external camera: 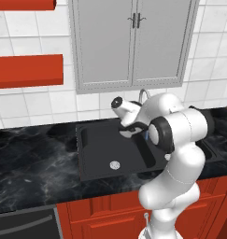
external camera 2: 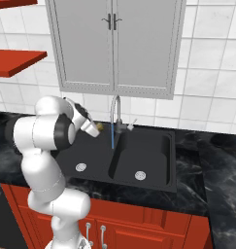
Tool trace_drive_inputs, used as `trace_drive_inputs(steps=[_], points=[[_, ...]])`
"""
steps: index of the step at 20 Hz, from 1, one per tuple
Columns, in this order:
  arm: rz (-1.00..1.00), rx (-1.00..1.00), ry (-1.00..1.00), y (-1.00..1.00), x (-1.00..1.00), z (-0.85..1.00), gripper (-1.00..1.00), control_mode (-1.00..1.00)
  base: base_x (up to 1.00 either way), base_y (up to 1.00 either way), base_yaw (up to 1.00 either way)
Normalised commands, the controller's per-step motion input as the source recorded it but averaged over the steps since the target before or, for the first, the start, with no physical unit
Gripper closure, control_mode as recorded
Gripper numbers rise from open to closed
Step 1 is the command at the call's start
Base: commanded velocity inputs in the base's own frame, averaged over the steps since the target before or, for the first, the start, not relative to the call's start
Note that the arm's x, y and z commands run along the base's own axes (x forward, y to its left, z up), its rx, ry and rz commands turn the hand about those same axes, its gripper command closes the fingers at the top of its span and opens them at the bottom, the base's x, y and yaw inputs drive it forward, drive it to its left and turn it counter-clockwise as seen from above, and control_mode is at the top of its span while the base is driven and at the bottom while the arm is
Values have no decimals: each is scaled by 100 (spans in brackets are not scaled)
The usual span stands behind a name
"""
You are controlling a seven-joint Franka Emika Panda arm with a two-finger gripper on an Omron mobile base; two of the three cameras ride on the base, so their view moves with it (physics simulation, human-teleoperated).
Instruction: Soak the sponge with water for a few seconds and then drop it inside the sink.
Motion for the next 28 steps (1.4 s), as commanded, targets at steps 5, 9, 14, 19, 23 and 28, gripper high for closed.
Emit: trace_drive_inputs(steps=[5, 9, 14, 19, 23, 28], points=[[15, 14, 4, 62, -19, 0, 100, -100, 0, 0, 0], [17, 11, 9, 64, -16, 2, 100, -100, 0, 0, 0], [22, 3, 25, 67, -12, 27, 100, -100, 0, 0, 0], [28, 0, 33, 38, -2, 43, 100, -100, 0, 0, 0], [35, -4, 19, 0, 0, 31, 100, -100, 0, 0, 0], [26, -2, 1, 0, 0, 1, 100, -100, 0, 0, 0]])
